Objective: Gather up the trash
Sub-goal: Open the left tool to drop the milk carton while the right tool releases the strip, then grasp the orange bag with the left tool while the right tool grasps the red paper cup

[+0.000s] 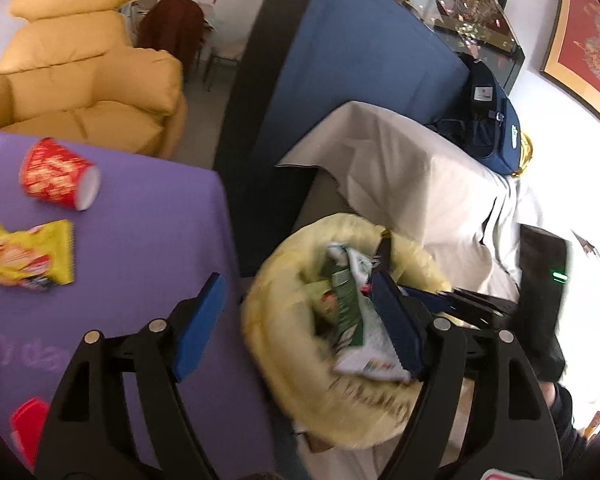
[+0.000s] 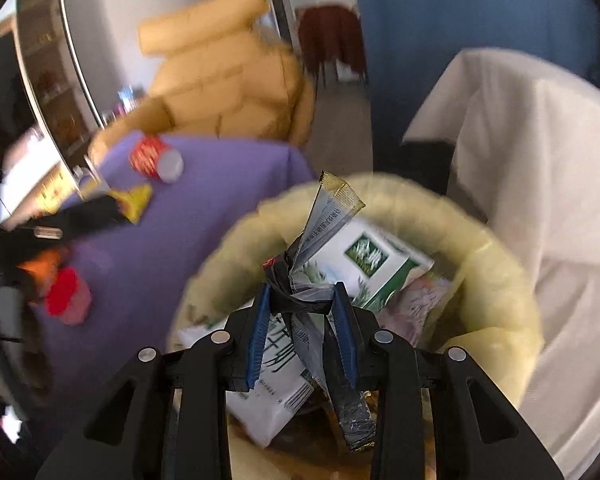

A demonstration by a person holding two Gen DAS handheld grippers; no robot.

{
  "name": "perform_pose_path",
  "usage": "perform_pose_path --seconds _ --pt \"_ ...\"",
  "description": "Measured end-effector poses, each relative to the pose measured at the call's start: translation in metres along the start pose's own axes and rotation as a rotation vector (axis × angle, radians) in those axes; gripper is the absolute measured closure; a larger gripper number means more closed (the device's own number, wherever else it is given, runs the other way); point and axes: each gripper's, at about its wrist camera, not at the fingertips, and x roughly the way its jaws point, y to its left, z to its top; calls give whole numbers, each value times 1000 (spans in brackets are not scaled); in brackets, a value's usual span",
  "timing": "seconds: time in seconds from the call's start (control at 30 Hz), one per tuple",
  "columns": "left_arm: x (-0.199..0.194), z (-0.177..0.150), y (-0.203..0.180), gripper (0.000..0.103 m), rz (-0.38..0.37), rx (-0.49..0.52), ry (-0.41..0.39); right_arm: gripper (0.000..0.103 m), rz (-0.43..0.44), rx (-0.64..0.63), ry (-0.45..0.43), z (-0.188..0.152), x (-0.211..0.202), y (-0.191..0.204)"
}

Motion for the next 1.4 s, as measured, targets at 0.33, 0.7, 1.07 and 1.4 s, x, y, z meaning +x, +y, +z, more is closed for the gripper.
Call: perform_pose_path --seconds 0.33,0.7,1.07,1.4 --pt "-41 -22 28 31 77 36 -14 72 -59 26 82 -8 17 -1" --pt "-87 -36 73 29 160 -12 -61 49 -62 46 -14 -5 -28 8" --pt "-161 -57 139 29 316 -77 -120 49 124 -52 -22 9 -36 93" --pt "-200 -77 228 29 468 -222 -90 49 155 -143 49 11 9 171"
